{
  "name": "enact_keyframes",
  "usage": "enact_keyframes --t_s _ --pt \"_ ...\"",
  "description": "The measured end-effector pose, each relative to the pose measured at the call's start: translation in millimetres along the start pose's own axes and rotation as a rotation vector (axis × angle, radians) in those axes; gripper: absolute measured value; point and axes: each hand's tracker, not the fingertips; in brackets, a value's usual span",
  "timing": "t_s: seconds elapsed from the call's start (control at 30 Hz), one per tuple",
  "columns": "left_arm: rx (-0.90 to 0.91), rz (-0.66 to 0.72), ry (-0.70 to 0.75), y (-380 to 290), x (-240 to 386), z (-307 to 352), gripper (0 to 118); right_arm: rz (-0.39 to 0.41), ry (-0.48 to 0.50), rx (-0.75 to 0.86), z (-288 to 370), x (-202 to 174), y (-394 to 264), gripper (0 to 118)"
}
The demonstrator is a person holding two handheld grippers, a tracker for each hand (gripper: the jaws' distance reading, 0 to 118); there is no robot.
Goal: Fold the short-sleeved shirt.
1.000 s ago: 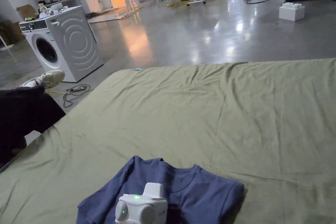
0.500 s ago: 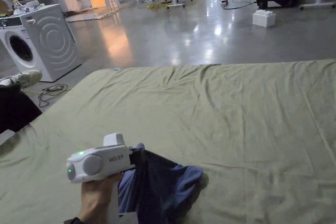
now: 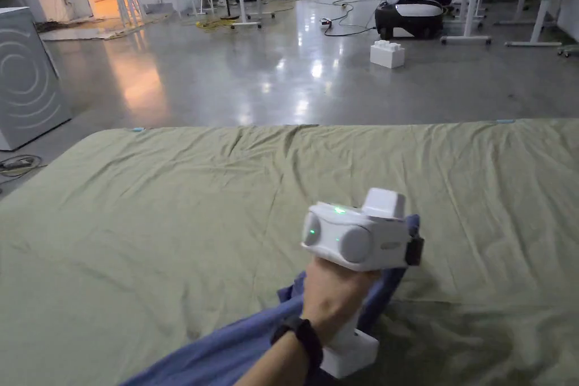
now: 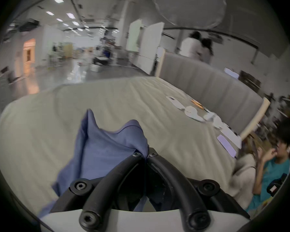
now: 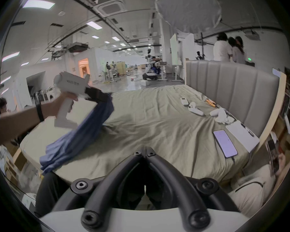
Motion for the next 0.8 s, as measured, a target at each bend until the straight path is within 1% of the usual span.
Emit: enact_keyframes --t_s 0.03,0.1,0.13,0.17,0.2,0.3,0.33,0.37,0.4,0.43,0.47,0.5,0.53,0.57,0.6,0.63,0.7,0.8 --pt "-0.036 -0.012 -0.068 -12 30 -15 1 -0.027 -0.005 -0.01 1 4 0 1" --pt "-0.077 -0.047 -0.165 -40 86 -40 1 -0.048 -0.013 -0.011 2 10 -1 1" --pt "-0.121 -0.067 -0.239 -59 113 -49 1 -0.049 -0.021 -0.012 3 14 -3 1" --pt "-0.127 -0.073 -0.277 -76 141 -55 1 -0.046 -0.029 -0.015 4 16 -3 1" --pt "-0.178 -0.113 -0.336 -93 166 -62 1 -0.039 -0.037 -0.018 6 17 -4 1" --pt "-0.238 -0.243 -0.437 -134 225 -72 1 -0.005 -0.067 -0.021 12 18 -6 1" --pt "-0.251 -0.237 -0.408 -143 234 -76 2 0.001 -0.073 -0.024 13 19 -7 1" --pt "-0.256 -0.257 -0.383 -151 242 -78 5 0.003 -0.078 -0.027 14 20 -8 1" --pt "-0.238 -0.287 -0.351 -158 246 -79 15 0.004 -0.083 -0.031 14 20 -9 1" --pt "-0.229 -0.295 -0.347 -163 243 -81 44 0.002 -0.082 -0.033 13 21 -11 1" --pt "-0.229 -0.289 -0.362 -161 236 -79 67 -0.001 -0.079 -0.038 12 22 -12 1" --pt "-0.239 -0.278 -0.38 -157 231 -74 74 -0.007 -0.072 -0.042 9 22 -13 1" --pt "-0.269 -0.271 -0.365 -152 222 -63 74 -0.008 -0.062 -0.04 5 22 -14 1" --pt "-0.233 -0.282 -0.337 -147 206 -47 74 -0.012 -0.051 -0.033 1 21 -14 1" --pt "-0.141 -0.26 -0.317 -135 190 -28 74 -0.029 -0.033 -0.02 -4 20 -13 1" --pt "-0.102 -0.232 -0.29 -124 170 -6 74 -0.06 0.008 -0.008 -12 19 -11 1" --pt "0.001 -0.192 -0.191 -106 131 48 74 -0.091 0.062 0.004 -26 17 -4 1" --pt "0.158 -0.171 -0.034 -85 83 131 79 -0.063 0.093 0.073 -36 8 13 1"
